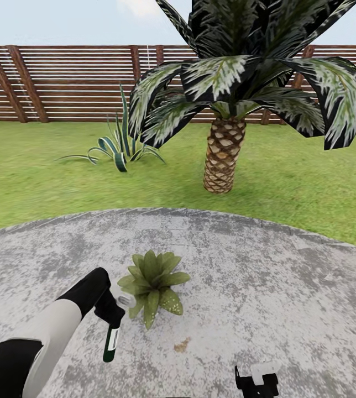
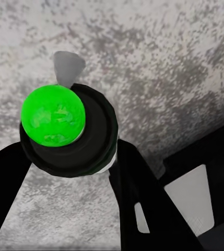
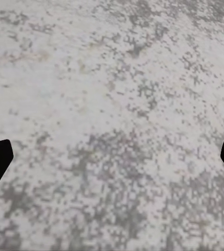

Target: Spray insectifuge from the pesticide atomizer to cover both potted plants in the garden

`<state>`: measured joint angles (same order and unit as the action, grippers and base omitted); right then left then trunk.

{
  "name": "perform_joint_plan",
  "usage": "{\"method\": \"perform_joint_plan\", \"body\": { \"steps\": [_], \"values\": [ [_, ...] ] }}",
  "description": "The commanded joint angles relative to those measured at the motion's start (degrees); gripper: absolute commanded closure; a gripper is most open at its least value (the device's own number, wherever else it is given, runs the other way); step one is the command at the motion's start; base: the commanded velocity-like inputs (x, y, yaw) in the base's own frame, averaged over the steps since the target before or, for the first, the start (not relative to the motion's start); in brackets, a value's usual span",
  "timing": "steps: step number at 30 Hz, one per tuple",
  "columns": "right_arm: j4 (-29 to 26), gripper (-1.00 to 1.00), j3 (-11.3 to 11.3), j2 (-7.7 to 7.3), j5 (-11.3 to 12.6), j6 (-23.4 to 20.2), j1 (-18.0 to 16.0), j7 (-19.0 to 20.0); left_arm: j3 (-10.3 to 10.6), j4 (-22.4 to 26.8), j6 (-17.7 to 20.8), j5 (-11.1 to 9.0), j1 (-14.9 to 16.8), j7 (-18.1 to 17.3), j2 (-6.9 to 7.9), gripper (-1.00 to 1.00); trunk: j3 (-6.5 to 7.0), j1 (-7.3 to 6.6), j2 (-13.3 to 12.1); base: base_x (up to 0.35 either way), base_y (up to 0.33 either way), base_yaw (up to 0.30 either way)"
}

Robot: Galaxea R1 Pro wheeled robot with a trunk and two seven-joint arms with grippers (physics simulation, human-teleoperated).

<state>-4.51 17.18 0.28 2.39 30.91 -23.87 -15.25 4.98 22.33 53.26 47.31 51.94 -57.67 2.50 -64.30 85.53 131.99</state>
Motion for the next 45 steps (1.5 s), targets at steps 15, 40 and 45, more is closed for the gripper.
{"method": "perform_joint_plan", "body": {
  "steps": [15, 40, 45],
  "values": [
    [0.1, -1.0, 0.5, 0.07, 0.2, 0.1, 0.0, -0.4, 0.6, 0.7, 0.7, 0.6, 2.4, -4.8, -0.69, 1.0, -0.05, -0.01, 0.0, 0.0, 0.0, 0.0],
    [0.1, -1.0, 0.5, 0.07, 0.2, 0.1, 0.0, -0.3, 0.6, 0.6, 0.7, 0.5, 1.7, -7.9, -0.21, 1.0, -0.05, -0.01, 0.0, 0.0, -0.002, -0.082],
    [0.1, -1.0, 0.5, 0.12, 0.2, 0.1, 0.0, -0.3, 0.6, 0.6, 0.8, 0.6, 2.0, -8.4, -0.15, 1.0, -0.05, -0.01, 0.0, 0.0, -0.223, 0.033]
  ]
}}
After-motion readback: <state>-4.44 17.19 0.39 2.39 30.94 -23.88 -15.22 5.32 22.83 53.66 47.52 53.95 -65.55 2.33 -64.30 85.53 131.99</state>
